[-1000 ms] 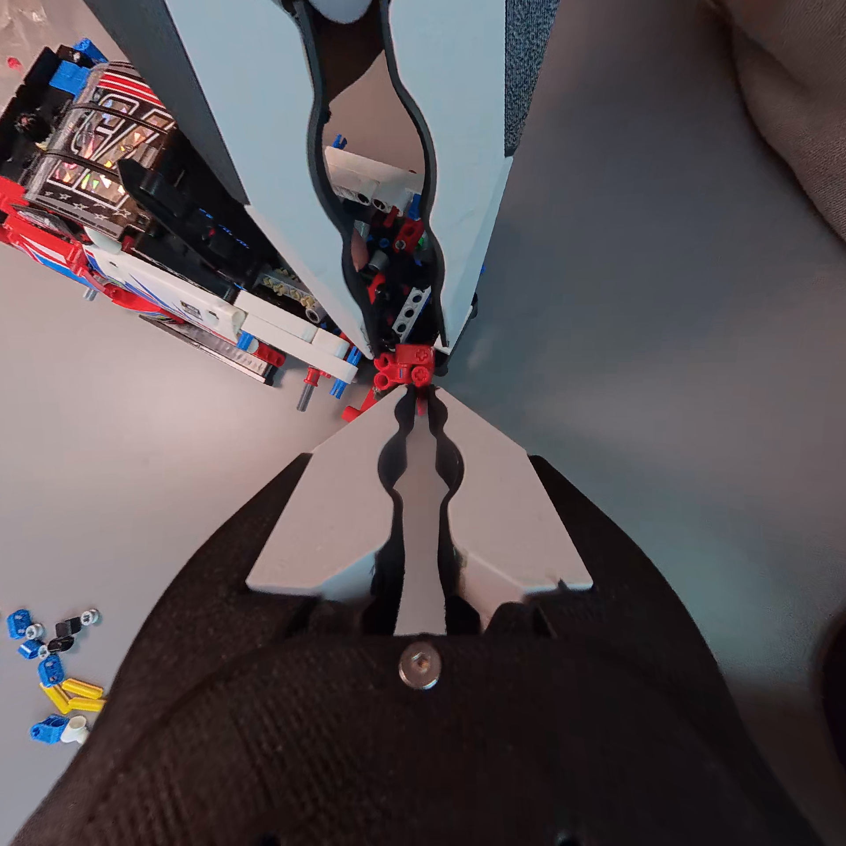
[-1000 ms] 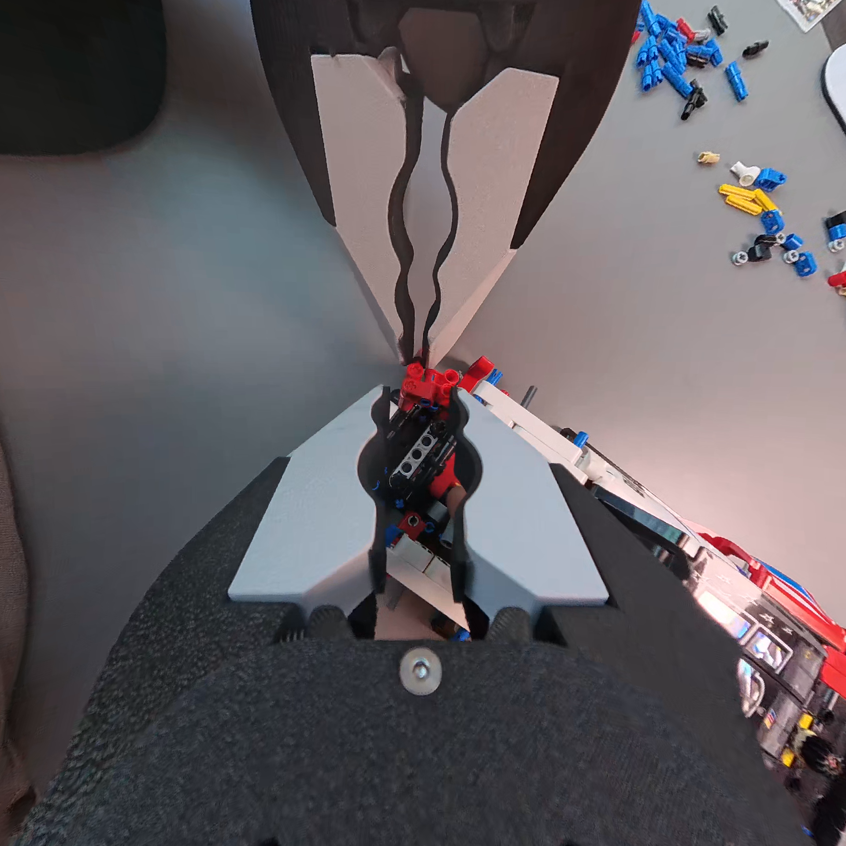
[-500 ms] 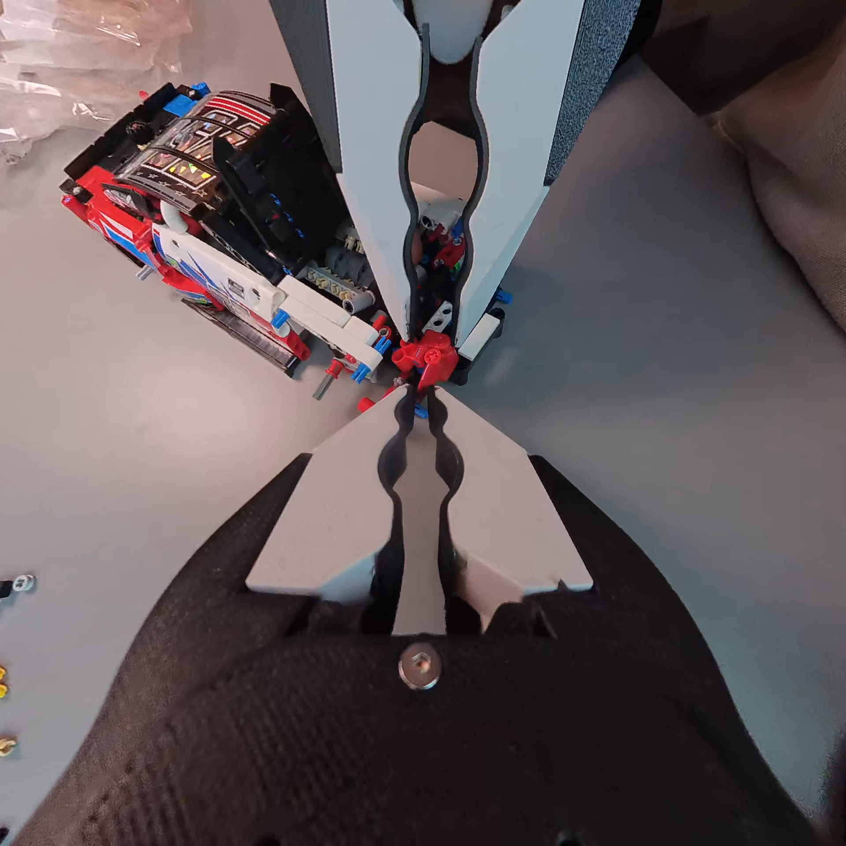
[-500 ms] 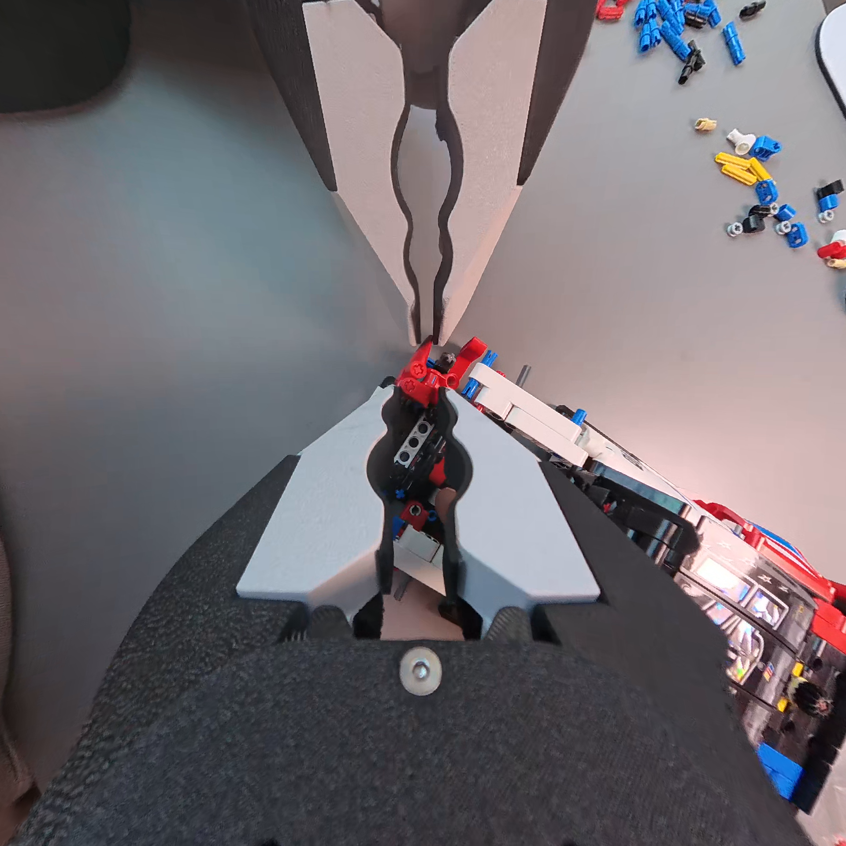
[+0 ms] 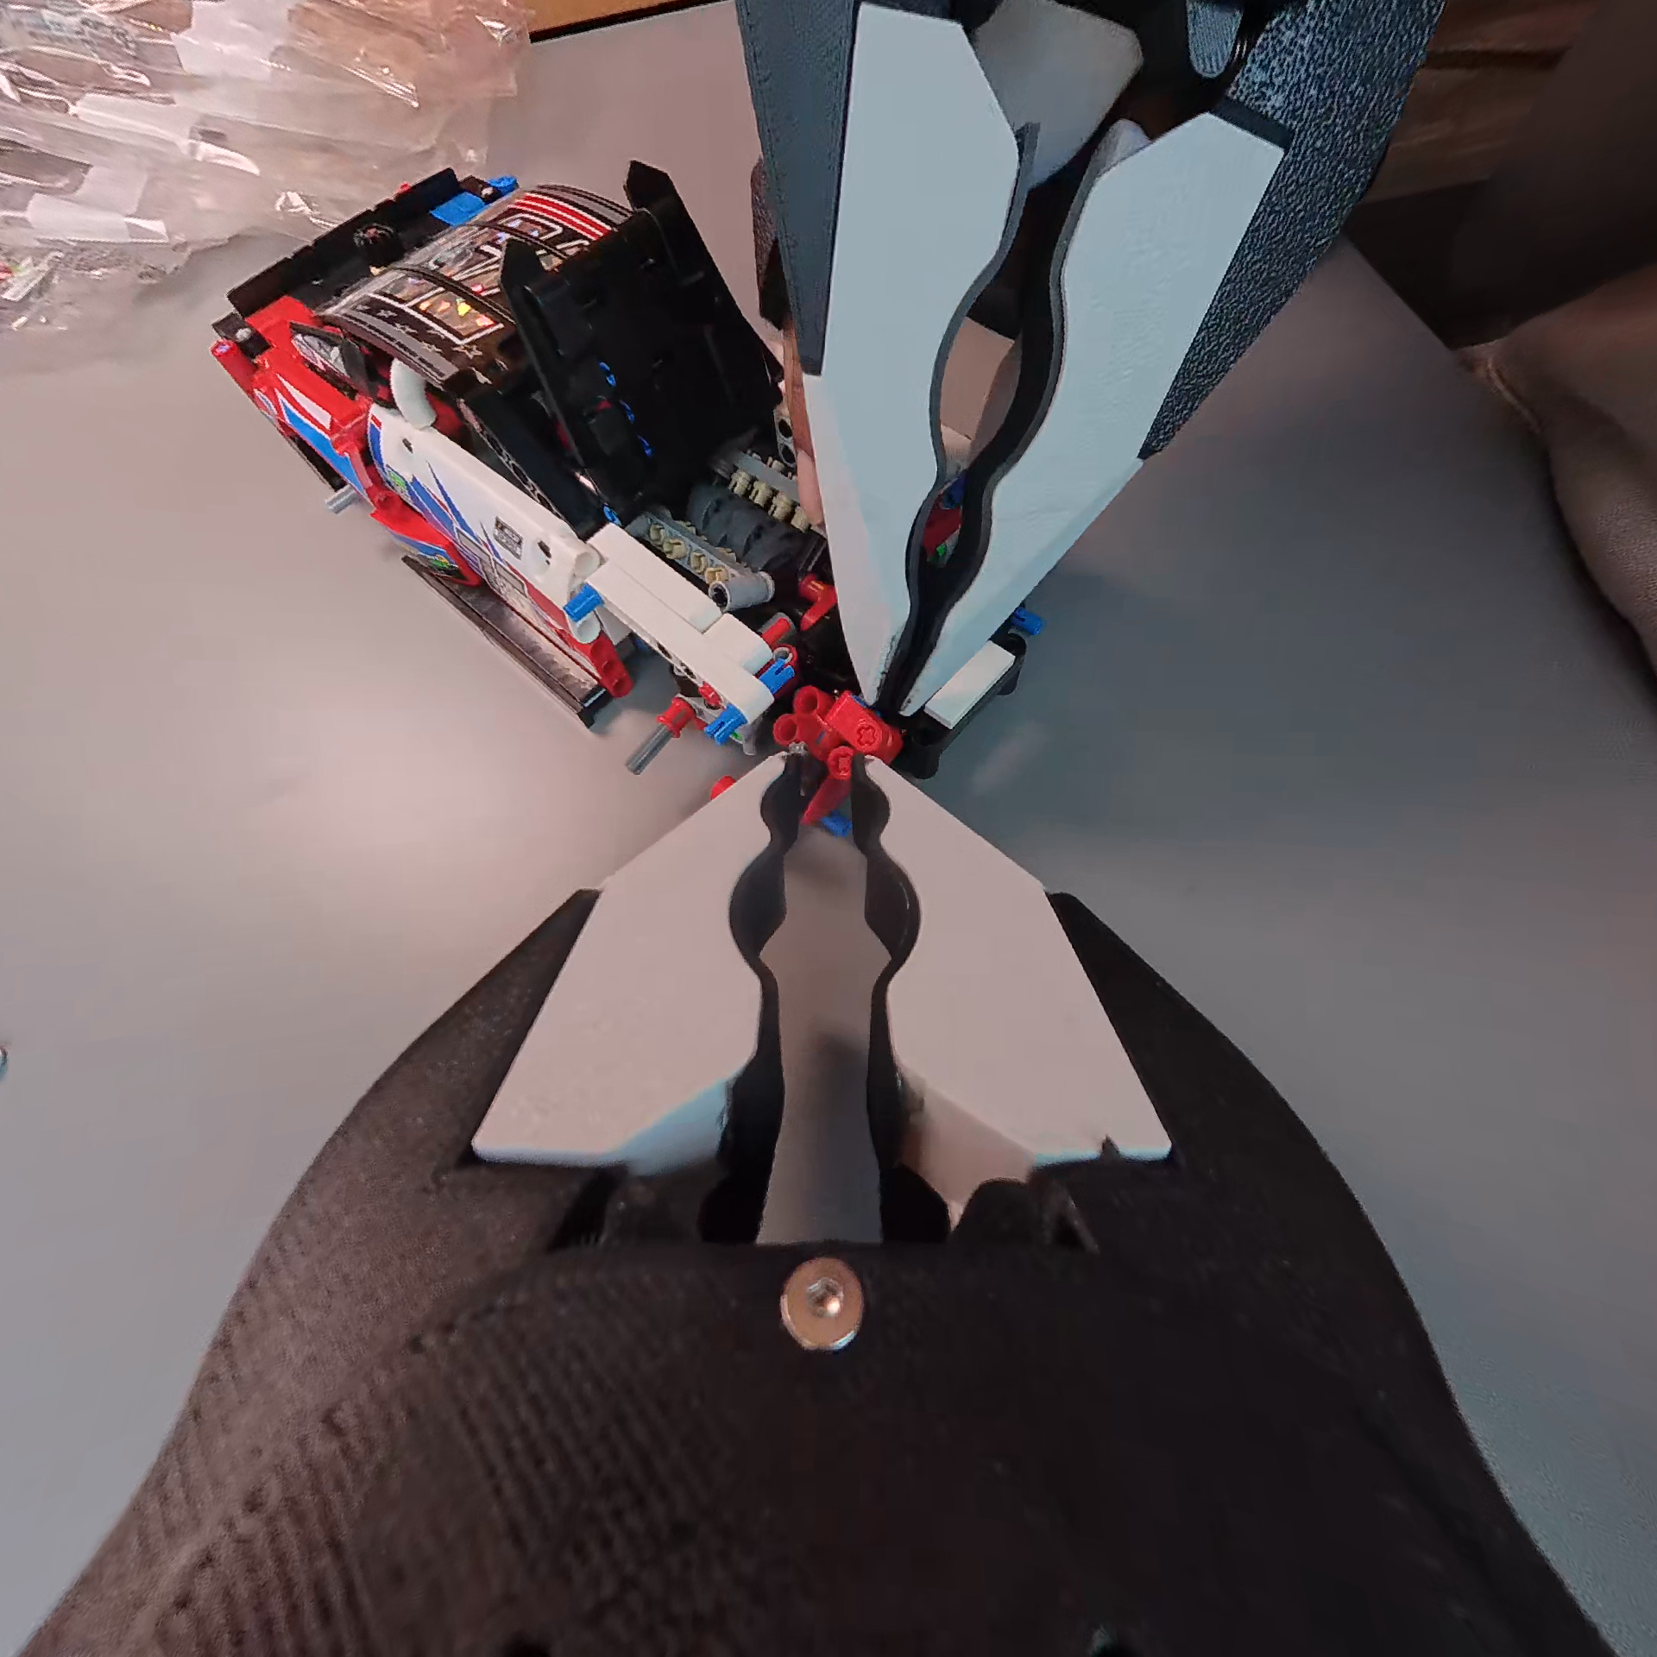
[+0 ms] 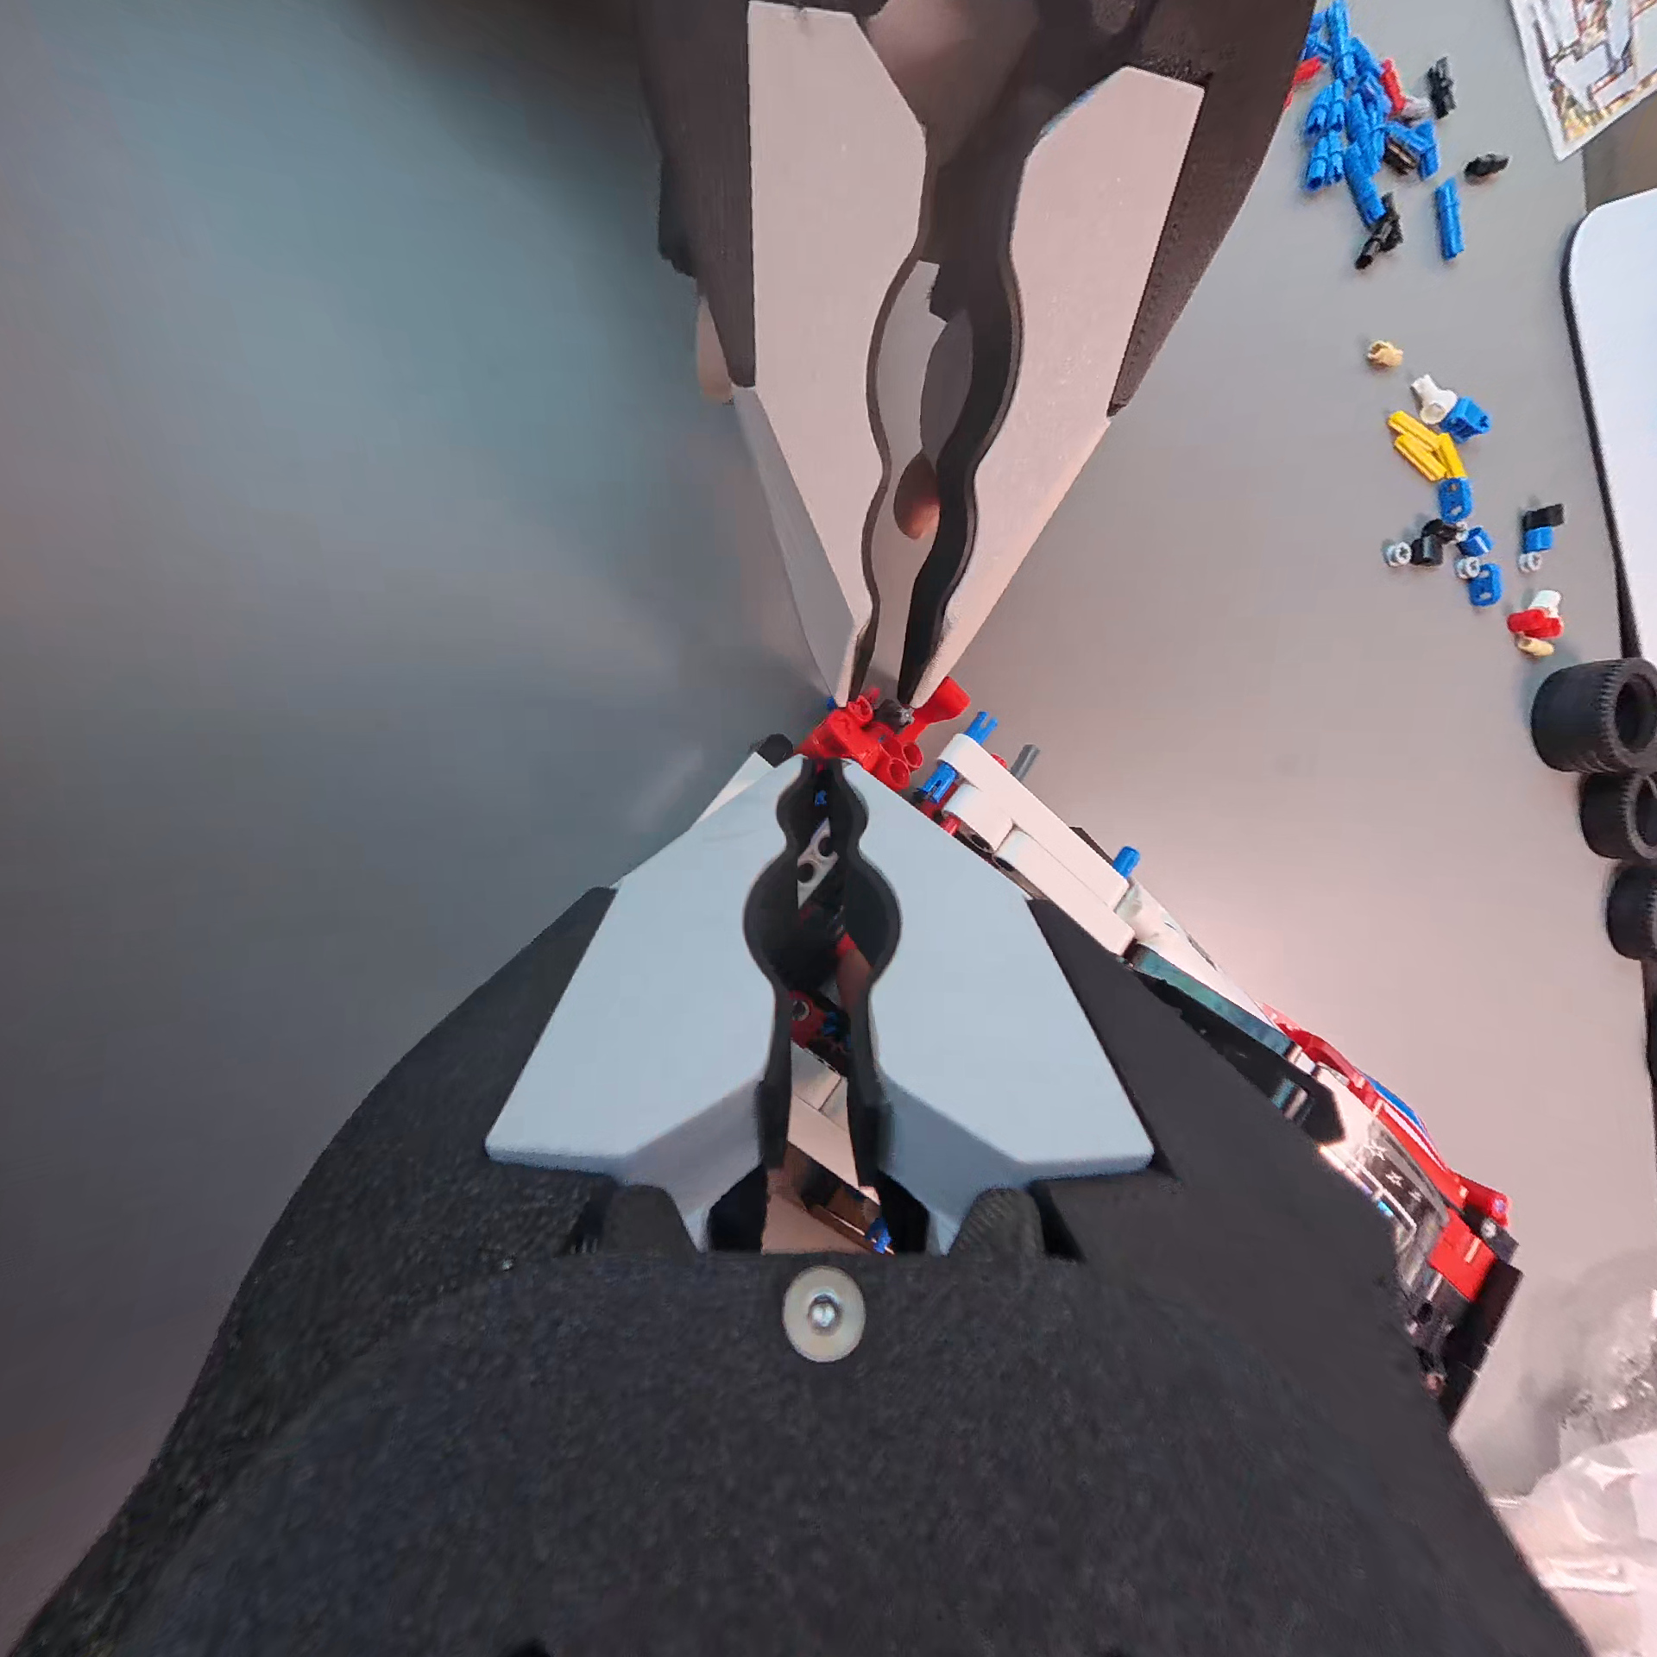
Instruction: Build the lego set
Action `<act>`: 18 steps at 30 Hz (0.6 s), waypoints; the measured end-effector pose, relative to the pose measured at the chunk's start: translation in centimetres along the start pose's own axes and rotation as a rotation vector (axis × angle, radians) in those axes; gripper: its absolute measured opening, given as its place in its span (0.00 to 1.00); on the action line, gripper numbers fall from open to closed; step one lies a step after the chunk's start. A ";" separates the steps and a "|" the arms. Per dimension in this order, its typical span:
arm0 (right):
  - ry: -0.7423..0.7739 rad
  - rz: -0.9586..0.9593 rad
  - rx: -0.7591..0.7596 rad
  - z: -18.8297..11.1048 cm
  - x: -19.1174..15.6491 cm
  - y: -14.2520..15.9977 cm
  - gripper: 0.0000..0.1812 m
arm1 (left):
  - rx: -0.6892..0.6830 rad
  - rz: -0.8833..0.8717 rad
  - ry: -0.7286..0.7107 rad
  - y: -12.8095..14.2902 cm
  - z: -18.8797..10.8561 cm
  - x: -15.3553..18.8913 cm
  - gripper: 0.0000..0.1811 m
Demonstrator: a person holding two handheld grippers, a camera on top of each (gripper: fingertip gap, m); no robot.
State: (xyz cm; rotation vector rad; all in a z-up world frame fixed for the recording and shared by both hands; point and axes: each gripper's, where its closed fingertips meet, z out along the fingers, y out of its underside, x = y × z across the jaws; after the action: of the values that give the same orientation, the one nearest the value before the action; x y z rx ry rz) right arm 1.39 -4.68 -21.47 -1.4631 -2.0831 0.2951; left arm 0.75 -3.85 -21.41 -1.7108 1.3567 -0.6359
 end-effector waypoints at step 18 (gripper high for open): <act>-0.078 -0.078 -0.032 0.0 0.5 -0.3 0.08 | -0.069 0.053 -0.007 1.5 0.4 0.2 0.11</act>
State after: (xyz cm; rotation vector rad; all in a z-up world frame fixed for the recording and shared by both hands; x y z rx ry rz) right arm 1.04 -4.29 -21.19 -1.4047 -2.2108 0.2936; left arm 0.29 -4.01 -22.90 -1.7239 1.4284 -0.5589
